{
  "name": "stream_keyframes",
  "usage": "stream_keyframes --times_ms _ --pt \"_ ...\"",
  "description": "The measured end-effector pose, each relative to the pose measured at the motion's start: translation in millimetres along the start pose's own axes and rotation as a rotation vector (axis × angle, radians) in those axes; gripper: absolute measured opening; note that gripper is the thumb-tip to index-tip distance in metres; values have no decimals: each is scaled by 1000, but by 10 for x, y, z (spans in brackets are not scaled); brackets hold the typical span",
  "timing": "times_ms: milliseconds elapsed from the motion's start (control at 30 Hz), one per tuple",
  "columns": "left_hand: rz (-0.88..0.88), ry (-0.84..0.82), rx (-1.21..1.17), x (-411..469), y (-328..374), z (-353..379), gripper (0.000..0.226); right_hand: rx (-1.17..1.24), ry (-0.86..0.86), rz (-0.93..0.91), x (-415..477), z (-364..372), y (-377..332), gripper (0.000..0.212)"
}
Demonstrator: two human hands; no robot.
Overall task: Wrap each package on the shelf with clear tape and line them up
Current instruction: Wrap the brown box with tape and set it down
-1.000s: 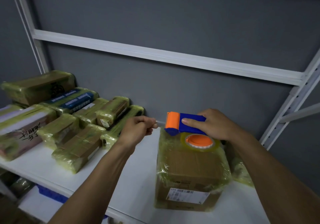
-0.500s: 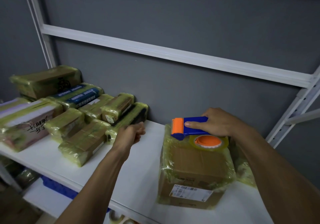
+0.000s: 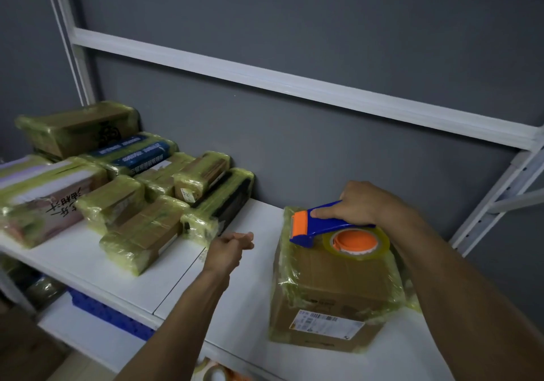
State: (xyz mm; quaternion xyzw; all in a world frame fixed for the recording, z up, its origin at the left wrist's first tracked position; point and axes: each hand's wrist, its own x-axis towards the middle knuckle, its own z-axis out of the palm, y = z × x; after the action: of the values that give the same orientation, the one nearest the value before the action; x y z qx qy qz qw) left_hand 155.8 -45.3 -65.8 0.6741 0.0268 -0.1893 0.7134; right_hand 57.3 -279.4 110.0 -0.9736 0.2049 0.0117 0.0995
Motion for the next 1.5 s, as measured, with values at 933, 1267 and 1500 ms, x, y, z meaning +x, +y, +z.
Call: stream_keyframes --times_ms 933,1267,1500 --pt "16 -164 226 -63 -226 375 24 166 225 -42 -91 283 5 50" --pt "163 -225 63 -266 -104 373 18 208 419 -134 -54 346 39 42" --pt "227 -591 186 -532 53 408 41 171 401 -194 -86 313 70 62"
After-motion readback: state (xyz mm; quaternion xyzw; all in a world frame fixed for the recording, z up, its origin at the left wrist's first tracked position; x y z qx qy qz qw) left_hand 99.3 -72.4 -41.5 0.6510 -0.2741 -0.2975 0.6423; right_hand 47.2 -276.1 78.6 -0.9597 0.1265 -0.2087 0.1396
